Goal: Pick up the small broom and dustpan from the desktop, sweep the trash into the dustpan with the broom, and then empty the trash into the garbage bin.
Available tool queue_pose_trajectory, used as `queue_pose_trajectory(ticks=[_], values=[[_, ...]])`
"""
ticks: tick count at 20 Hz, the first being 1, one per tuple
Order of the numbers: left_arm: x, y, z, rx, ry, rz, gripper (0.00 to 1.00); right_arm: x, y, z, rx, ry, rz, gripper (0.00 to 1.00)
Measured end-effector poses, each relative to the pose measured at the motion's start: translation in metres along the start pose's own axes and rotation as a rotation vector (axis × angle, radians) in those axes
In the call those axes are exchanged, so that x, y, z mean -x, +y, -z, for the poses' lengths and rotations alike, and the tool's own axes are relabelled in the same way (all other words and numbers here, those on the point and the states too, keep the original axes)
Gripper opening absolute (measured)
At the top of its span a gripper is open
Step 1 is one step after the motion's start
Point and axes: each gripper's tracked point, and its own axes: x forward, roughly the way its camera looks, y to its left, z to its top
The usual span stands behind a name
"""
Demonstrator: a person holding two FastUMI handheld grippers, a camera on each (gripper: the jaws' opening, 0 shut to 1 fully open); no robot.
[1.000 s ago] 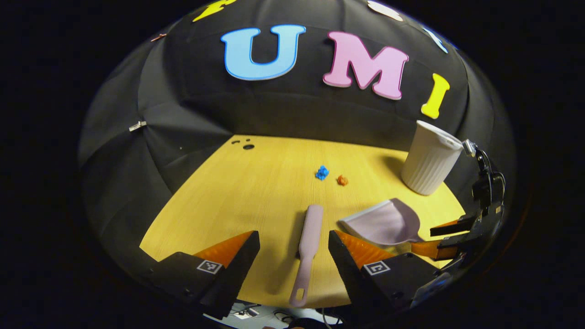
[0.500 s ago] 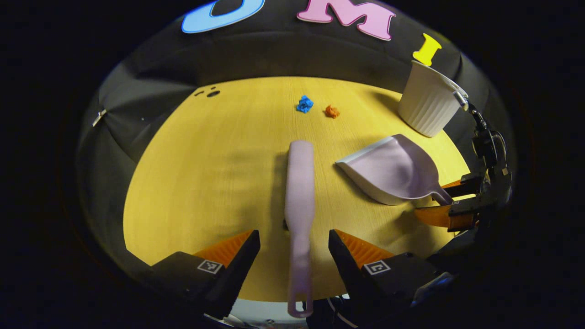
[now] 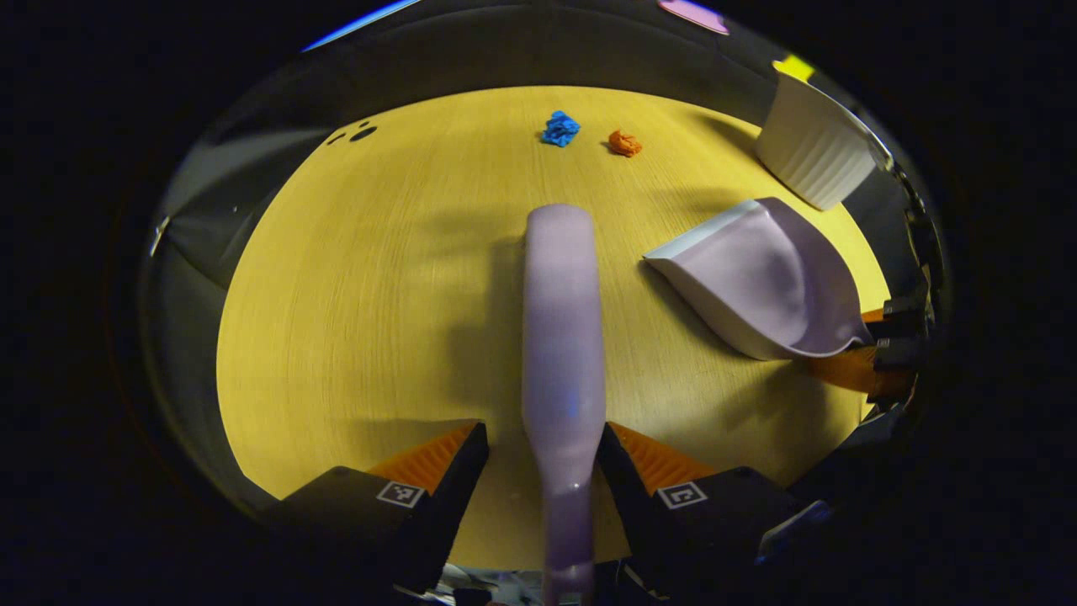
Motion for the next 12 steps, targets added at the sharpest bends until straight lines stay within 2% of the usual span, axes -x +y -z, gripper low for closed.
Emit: queue_pose_trajectory(ticks=[2, 4, 5, 6, 7, 8, 9, 12], values=[[-0.001, -0.007, -0.002, -0.016, 0.007, 0.007, 0.8, -0.002, -0.003, 0.001, 0.009, 0.01, 0.014, 0.65], [-0.002, -0.012, -0.003, -0.021, 0.009, 0.008, 0.64, -0.003, 0.0, -0.001, 0.021, 0.019, 0.015, 0.43], [-0.003, -0.014, -0.004, -0.016, 0.006, 0.007, 0.51, -0.001, 0.0, 0.0, 0.03, 0.017, 0.014, 0.43], [-0.005, -0.013, -0.006, 0.005, 0.004, -0.002, 0.47, -0.002, 0.001, -0.001, 0.036, 0.016, 0.009, 0.41], [-0.002, -0.014, -0.008, 0.027, -0.006, -0.007, 0.37, 0.0, 0.001, 0.0, 0.039, 0.015, 0.004, 0.43], [-0.004, -0.013, -0.008, 0.048, -0.018, -0.012, 0.36, -0.001, 0.002, -0.001, 0.042, 0.014, -0.001, 0.38], [-0.003, -0.013, -0.01, 0.065, -0.037, -0.01, 0.29, 0.0, 0.003, 0.001, 0.041, 0.019, -0.007, 0.36], [-0.002, -0.011, -0.011, 0.106, -0.056, 0.015, 0.27, -0.001, 0.003, 0.0, 0.04, 0.029, -0.039, 0.35]])
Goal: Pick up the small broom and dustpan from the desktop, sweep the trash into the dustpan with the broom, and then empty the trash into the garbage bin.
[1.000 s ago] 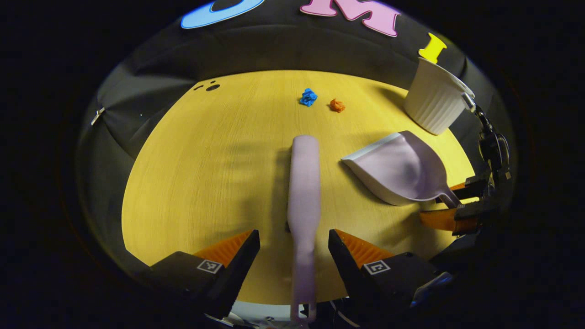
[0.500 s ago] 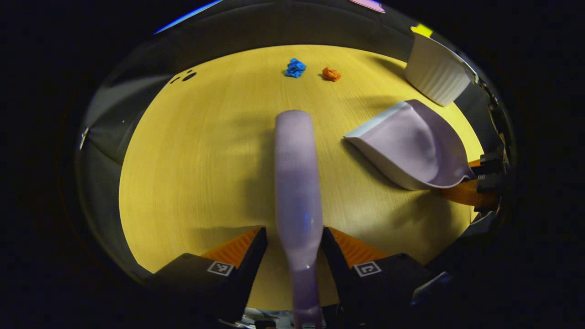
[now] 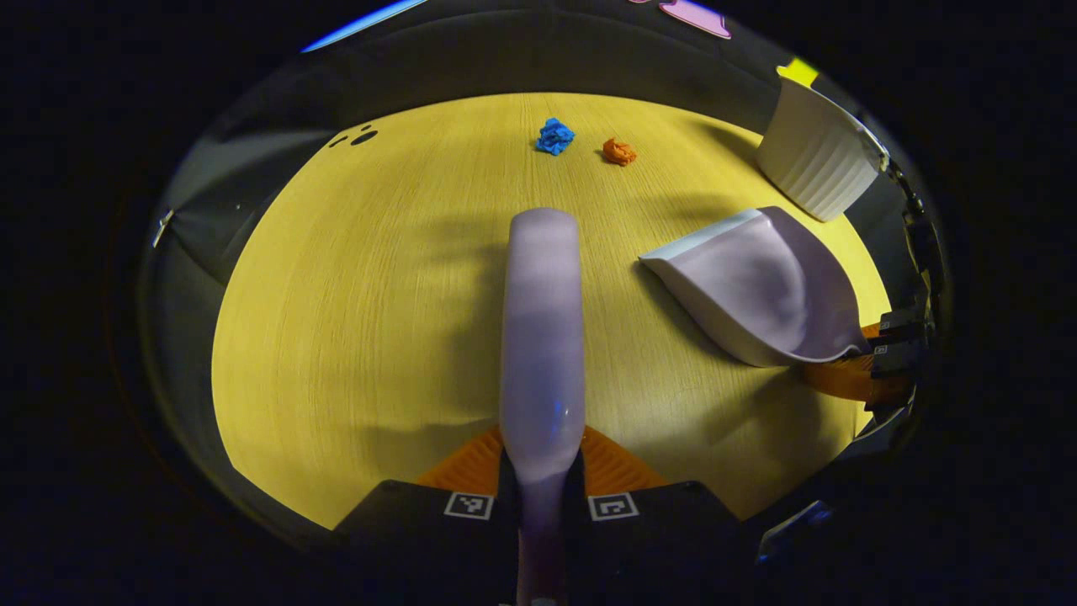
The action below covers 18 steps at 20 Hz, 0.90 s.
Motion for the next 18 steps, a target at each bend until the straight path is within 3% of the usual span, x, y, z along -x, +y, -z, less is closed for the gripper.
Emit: queue_pose_trajectory(ticks=[4, 7, 8, 12, 18], values=[[0.005, 0.016, -0.017, 0.043, -0.02, -0.016, 0.26, 0.005, -0.001, -0.003, -0.027, -0.022, -0.014, 0.35], [0.007, 0.032, -0.04, 0.042, -0.031, -0.026, 0.26, 0.008, -0.009, -0.001, 0.03, -0.012, -0.009, 0.31], [0.006, 0.038, -0.049, 0.033, -0.031, -0.029, 0.26, 0.01, -0.011, 0.0, 0.038, -0.01, -0.015, 0.35], [-0.006, 0.052, -0.093, 0.039, -0.015, -0.006, 0.26, 0.017, -0.017, -0.002, 0.08, 0.006, -0.036, 0.34], [-0.049, 0.079, -0.178, -0.17, 0.012, -0.088, 0.26, 0.024, -0.027, -0.003, 0.149, 0.027, -0.063, 0.34]])
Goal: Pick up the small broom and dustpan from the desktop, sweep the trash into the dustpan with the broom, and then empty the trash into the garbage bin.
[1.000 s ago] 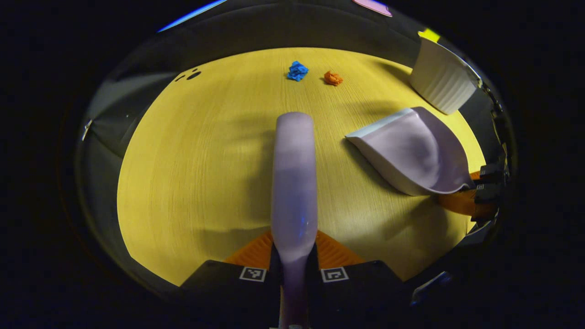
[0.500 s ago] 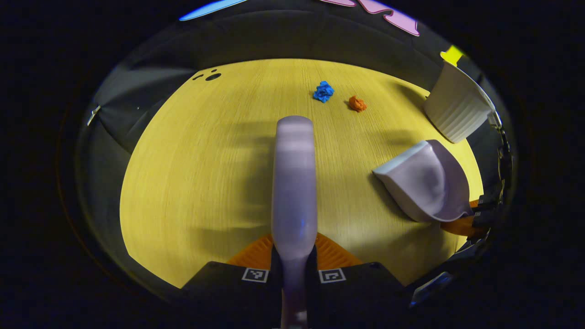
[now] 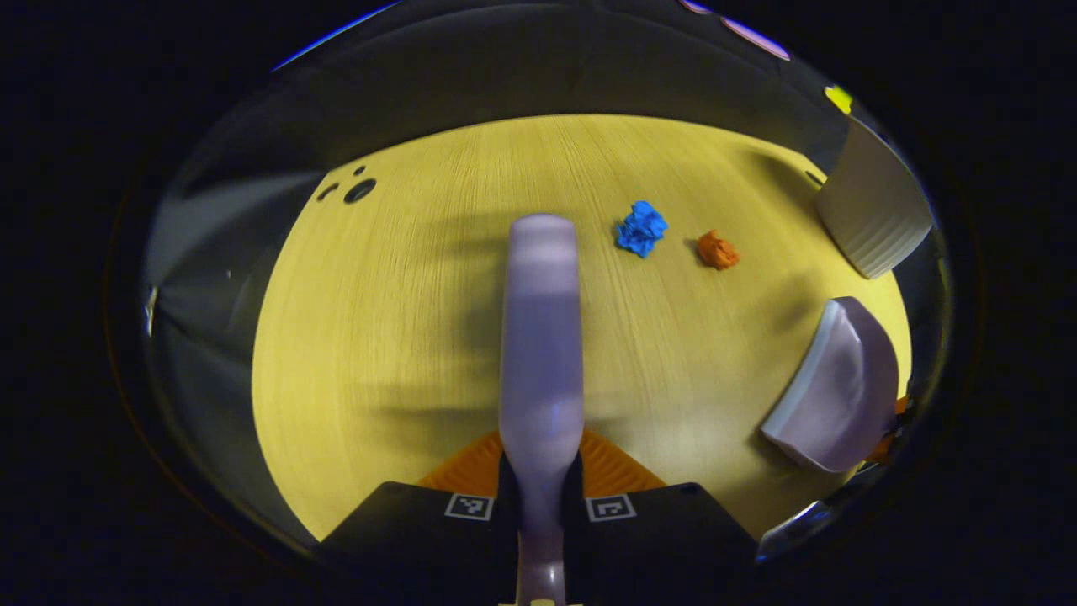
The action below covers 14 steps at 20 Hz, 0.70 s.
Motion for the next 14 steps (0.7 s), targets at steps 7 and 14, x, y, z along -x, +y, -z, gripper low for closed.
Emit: queue_pose_trajectory(ticks=[7, 14], values=[[-0.04, -0.032, -0.077, -0.408, 0.006, 0.087, 0.26, -0.005, -0.007, -0.004, 0.043, 0.012, -0.008, 0.34], [-0.013, -0.094, -0.088, -0.863, 0.027, 0.306, 0.26, -0.007, -0.01, -0.003, 0.07, 0.029, -0.007, 0.35]])
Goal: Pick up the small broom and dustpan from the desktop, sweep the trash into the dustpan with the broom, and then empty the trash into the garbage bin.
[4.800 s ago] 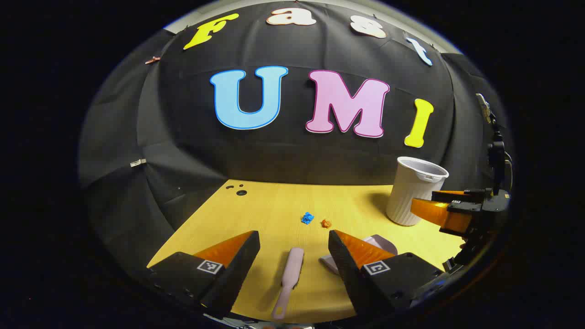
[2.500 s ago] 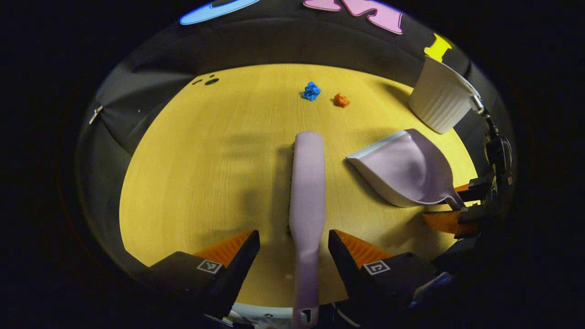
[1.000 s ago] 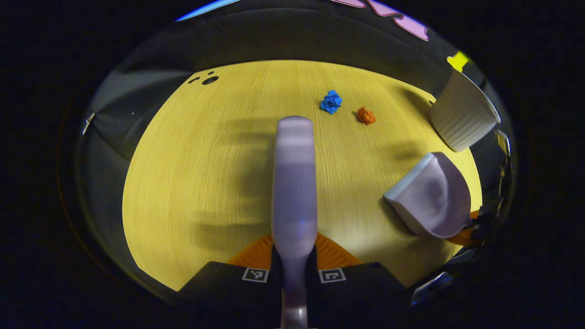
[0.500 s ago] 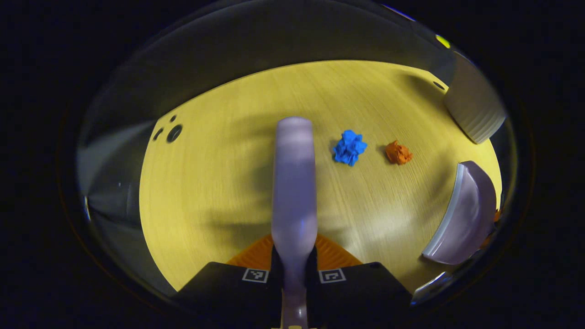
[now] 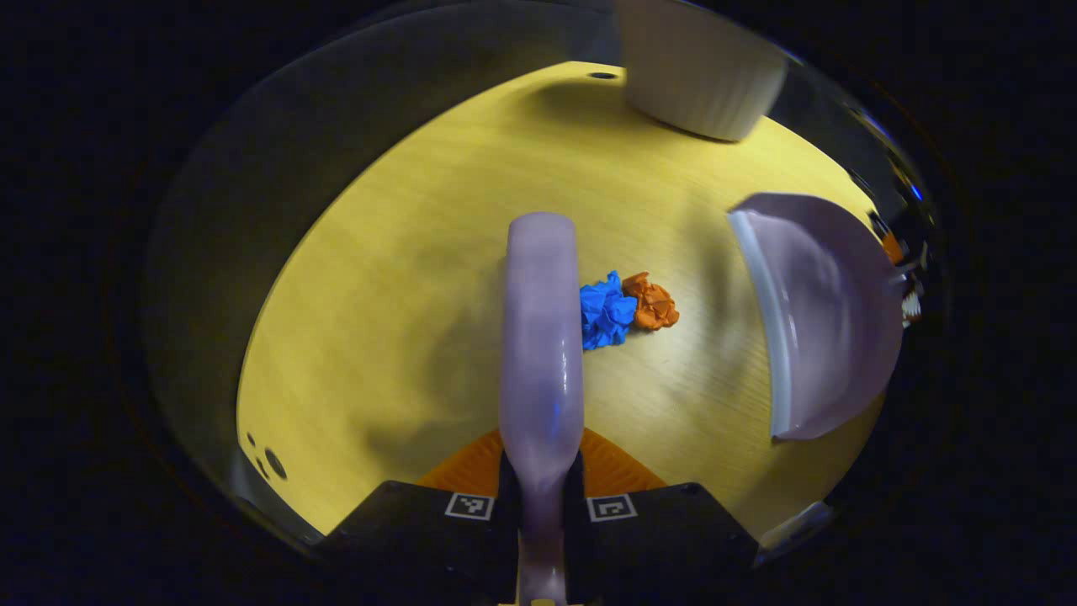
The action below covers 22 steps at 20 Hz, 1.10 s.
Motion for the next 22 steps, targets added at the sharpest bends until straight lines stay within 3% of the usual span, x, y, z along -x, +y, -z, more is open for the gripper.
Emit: queue_pose_trajectory(ticks=[4, 6, 11, 13, 17, 22], values=[[0.018, -0.031, -0.022, -0.061, 0.009, 0.093, 0.26, -0.003, 0.001, 0.0, -0.007, -0.013, 0.008, 0.34], [0.015, -0.072, -0.027, -0.066, 0.01, 0.162, 0.26, 0.001, 0.005, 0.004, -0.016, -0.019, 0.01, 0.34], [0.024, -0.156, -0.024, 0.065, -0.005, 0.375, 0.27, 0.001, 0.011, 0.005, -0.033, -0.063, 0.014, 0.34], [0.03, -0.176, -0.024, 0.124, -0.012, 0.411, 0.26, 0.002, 0.015, 0.012, -0.034, -0.073, 0.011, 0.34], [0.039, -0.174, -0.031, 0.198, -0.098, 0.319, 0.26, 0.008, 0.025, 0.015, -0.039, -0.134, 0.01, 0.34], [0.076, -0.173, -0.03, 0.366, -0.259, 0.17, 0.26, 0.018, 0.028, 0.014, -0.058, -0.175, 0.024, 0.34]])
